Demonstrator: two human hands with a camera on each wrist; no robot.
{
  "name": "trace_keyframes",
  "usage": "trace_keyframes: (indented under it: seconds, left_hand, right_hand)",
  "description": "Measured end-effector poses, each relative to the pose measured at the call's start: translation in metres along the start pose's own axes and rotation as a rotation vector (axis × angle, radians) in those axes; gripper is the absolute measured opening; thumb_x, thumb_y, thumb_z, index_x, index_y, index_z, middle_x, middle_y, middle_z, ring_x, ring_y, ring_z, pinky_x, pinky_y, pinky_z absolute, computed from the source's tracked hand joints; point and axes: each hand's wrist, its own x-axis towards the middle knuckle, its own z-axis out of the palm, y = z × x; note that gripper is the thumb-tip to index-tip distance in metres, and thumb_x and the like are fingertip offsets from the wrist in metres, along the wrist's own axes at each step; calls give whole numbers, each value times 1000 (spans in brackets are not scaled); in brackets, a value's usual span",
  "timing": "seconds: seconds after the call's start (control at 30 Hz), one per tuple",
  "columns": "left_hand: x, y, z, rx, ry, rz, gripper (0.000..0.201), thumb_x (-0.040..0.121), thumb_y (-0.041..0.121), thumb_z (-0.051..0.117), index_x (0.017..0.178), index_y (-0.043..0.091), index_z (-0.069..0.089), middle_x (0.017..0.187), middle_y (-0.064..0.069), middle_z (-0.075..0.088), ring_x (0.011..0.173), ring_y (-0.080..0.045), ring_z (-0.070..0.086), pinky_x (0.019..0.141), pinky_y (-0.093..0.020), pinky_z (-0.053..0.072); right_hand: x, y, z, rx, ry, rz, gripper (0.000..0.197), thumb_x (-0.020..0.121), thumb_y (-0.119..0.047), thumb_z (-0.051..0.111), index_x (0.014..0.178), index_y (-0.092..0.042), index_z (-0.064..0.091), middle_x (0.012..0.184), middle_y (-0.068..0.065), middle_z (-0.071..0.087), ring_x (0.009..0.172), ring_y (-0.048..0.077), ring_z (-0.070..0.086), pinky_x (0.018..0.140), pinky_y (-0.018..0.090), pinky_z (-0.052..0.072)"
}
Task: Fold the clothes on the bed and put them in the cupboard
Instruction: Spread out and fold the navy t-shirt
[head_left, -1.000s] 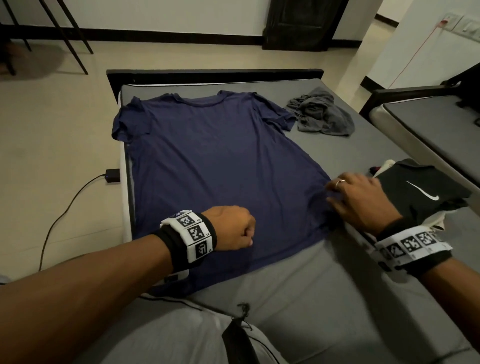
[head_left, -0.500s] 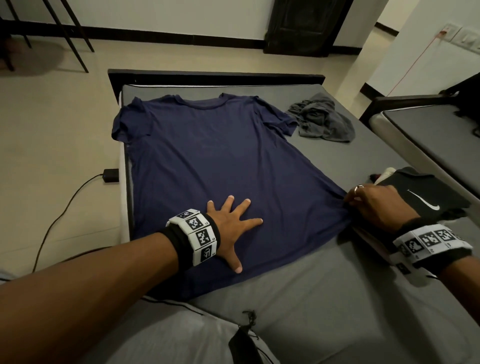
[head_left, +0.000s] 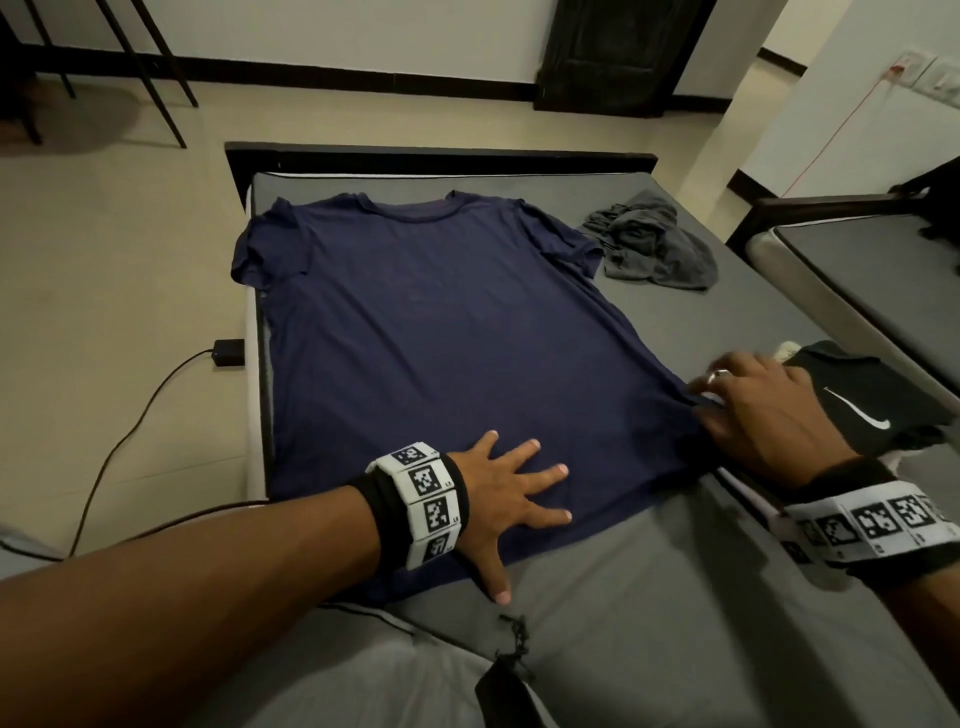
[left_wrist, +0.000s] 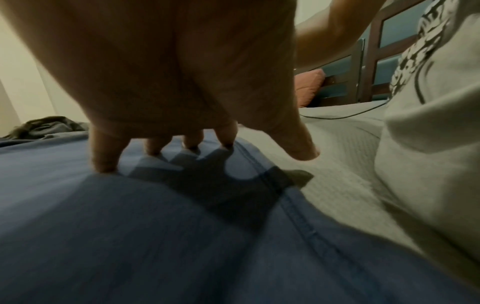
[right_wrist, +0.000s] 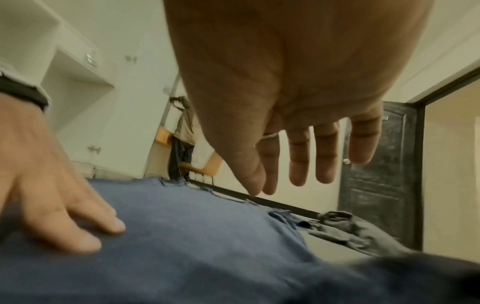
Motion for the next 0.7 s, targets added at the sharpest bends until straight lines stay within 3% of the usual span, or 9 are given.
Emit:
trace_keyframes:
  seconds: [0.07, 0.13, 0.2, 0.23, 0.3, 0.4, 0.5, 0.6, 0.7]
  left_hand:
    - [-1, 9, -6, -109, 38, 75, 94, 78, 79, 55, 155, 40, 19, 166, 4, -5, 152, -32, -9, 116, -66, 6]
    - [-6, 9, -15, -340, 159, 133, 61, 86, 68, 56, 138, 35, 54, 158, 5, 35, 146, -25, 28, 117, -52, 26]
    - [-13, 2, -23, -526, 382, 115, 35, 91, 55, 56, 103, 28, 74, 111, 10, 71, 98, -12, 63, 87, -33, 51]
    - [-19, -4, -27, -526, 439, 43, 33, 92, 52, 55, 87, 25, 74, 87, 10, 71, 76, -9, 60, 70, -28, 48]
    - [-29, -26, -24, -390, 434, -192, 34, 94, 49, 53, 76, 24, 68, 71, 9, 59, 69, -11, 56, 61, -27, 40]
    - [-41, -69, 2, -266, 440, -427, 33, 89, 55, 57, 102, 26, 66, 108, 1, 59, 108, -25, 56, 79, -37, 49]
    - [-55, -101, 28, -448, 310, -663, 104, 63, 78, 69, 149, 34, 31, 159, 0, 19, 146, -33, 17, 110, -60, 31]
    - [-69, -115, 37, -546, 69, -781, 140, 48, 87, 70, 155, 42, -9, 163, 10, -20, 149, -40, -13, 112, -70, 11]
    - [-81, -113, 30, -568, -97, -923, 159, 32, 96, 65, 153, 38, -21, 161, -6, -28, 147, -50, -11, 117, -66, 10]
  right_hand:
    - [11, -40, -2, 172, 69, -129, 35, 92, -45, 56, 119, -27, 69, 122, 2, 59, 107, 26, 59, 91, 46, 49]
    - [21, -87, 2, 283, 65, -270, 39, 92, -42, 62, 127, -24, 66, 129, 3, 59, 113, 26, 60, 96, 43, 49]
    - [33, -128, 11, 299, -23, -415, 48, 95, -41, 59, 139, -21, 58, 143, 6, 53, 128, 24, 52, 107, 41, 44]
    - [41, -145, 17, 295, -63, -486, 52, 97, -40, 53, 144, -19, 51, 150, 7, 47, 137, 24, 45, 112, 42, 40]
    - [59, -167, 28, 319, -167, -513, 62, 100, -45, 40, 154, -15, 36, 161, 11, 30, 149, 28, 26, 120, 49, 29]
    - [82, -175, 46, 267, -385, -311, 83, 96, -69, 33, 161, -27, 4, 168, 3, -5, 155, 30, 0, 118, 65, 16]
    - [87, -161, 57, 228, -479, -183, 103, 77, -93, 30, 157, -42, -11, 165, -11, -20, 154, 26, -13, 114, 72, 5]
    - [89, -126, 60, 270, -550, 8, 110, 66, -101, 29, 153, -49, -14, 163, -16, -24, 153, 28, -16, 112, 75, 5]
    - [89, -81, 70, 284, -596, 176, 114, 62, -104, 30, 153, -51, -15, 162, -16, -25, 152, 33, -16, 113, 74, 3]
